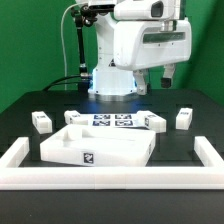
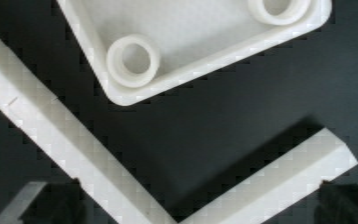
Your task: Assemble desk
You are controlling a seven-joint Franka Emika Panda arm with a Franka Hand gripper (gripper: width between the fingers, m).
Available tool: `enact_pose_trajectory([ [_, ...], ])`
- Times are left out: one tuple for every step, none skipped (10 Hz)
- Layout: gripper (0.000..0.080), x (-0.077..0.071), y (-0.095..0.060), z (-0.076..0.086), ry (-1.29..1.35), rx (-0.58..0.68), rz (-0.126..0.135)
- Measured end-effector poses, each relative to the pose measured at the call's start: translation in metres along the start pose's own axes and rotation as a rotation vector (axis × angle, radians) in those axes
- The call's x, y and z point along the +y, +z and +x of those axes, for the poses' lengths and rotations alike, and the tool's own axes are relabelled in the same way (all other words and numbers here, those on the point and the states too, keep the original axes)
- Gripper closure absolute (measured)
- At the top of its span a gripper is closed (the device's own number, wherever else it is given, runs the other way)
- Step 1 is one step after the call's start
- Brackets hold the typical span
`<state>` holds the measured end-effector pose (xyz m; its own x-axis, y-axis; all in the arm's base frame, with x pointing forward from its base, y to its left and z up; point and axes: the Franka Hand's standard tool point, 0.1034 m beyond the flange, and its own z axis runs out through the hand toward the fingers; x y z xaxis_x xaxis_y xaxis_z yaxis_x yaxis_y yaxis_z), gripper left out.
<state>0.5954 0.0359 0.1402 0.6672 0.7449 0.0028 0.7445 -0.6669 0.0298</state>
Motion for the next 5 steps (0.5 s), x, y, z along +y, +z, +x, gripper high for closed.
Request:
enact_pose_trajectory([
  [0.015, -0.0002, -0.0001, 0.0004, 0.009, 0.0, 0.0],
  [0.015, -0.0002, -0.0001, 0.0004, 0.009, 0.0, 0.0],
  [0.015, -0.0002, -0.0001, 0.0004, 0.01, 0.0, 0.0],
  [0.015, -0.0004, 0.0001, 0.0003, 0.01, 0.0, 0.001],
  [0.015, -0.0004, 0.0003, 0.0002, 0.01, 0.0, 0.001],
])
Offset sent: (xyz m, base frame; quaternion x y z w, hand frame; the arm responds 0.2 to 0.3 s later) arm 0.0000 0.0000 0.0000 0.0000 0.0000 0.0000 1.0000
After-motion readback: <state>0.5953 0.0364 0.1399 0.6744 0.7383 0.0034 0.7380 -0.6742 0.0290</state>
